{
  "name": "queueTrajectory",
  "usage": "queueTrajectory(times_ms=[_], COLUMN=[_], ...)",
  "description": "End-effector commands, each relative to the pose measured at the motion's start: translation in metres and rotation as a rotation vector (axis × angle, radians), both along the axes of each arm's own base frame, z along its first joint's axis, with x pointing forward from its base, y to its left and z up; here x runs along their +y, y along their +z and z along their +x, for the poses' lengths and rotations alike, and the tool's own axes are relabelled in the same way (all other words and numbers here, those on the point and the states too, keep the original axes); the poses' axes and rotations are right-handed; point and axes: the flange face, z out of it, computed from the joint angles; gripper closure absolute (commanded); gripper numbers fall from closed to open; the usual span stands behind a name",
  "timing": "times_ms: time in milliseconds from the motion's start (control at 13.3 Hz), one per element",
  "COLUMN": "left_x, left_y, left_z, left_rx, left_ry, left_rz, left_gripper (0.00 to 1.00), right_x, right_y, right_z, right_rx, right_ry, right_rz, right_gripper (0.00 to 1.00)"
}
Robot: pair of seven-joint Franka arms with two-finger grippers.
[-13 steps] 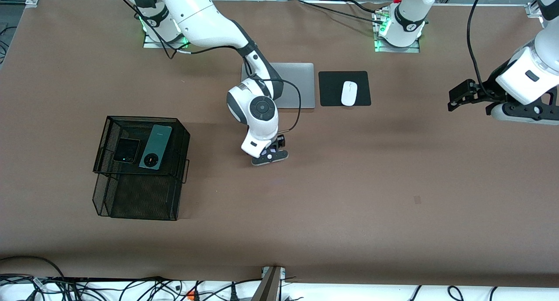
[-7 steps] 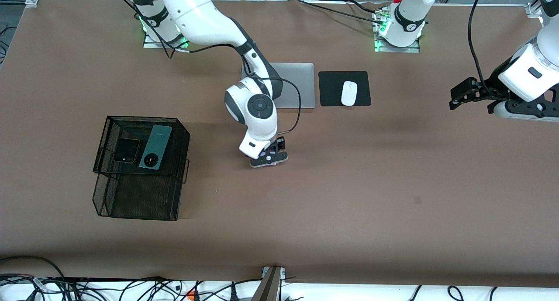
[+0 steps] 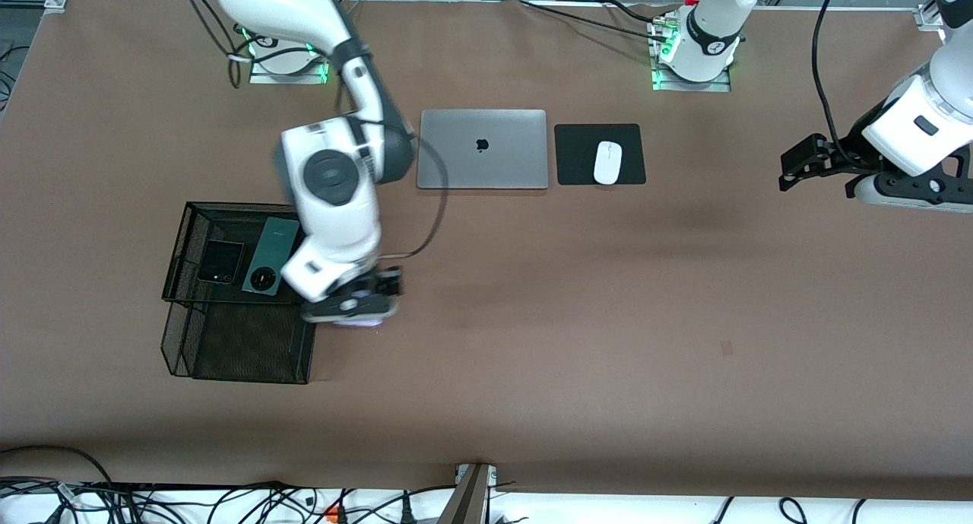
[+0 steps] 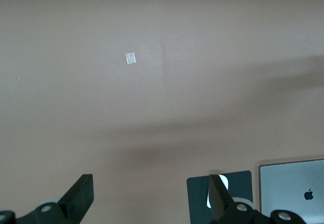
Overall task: Place phones with both arms
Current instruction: 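Carry the white phone with the right gripper and lower it into the basket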
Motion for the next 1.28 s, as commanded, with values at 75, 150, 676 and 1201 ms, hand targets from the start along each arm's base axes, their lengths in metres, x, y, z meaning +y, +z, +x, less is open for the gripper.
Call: queueTrajectory(times_ms=[75,150,676,1201], left_x=[-0.001,-0.001,0.001,0.001], left_y=[0.006,0.005,0.003,0.002], left_z=[-0.008,-0.007,-0.006,-0.007], left_rx=[-0.007,-0.005,-0.001,0.010], left_ry=[0.005,0.007,0.011,0.011], left_rz=[0.006,0.006,0.006,0.007], left_gripper=[0.00,0.00,0.00,0.00], right_x=[-0.121,-0.146,-0.234,-0.256], right_y=[-0.002,-0.005,-0.065,-0.102], right_z=[0.042,0.049,0.073,0.062], right_rx=[0.045,0.057,0.017,0.078], right_ry=[0.062,0.075,0.042,0.002], right_rz=[0.001,0.030,0.179,0.206], right_gripper=[0.85,0.85,0.83,0.26])
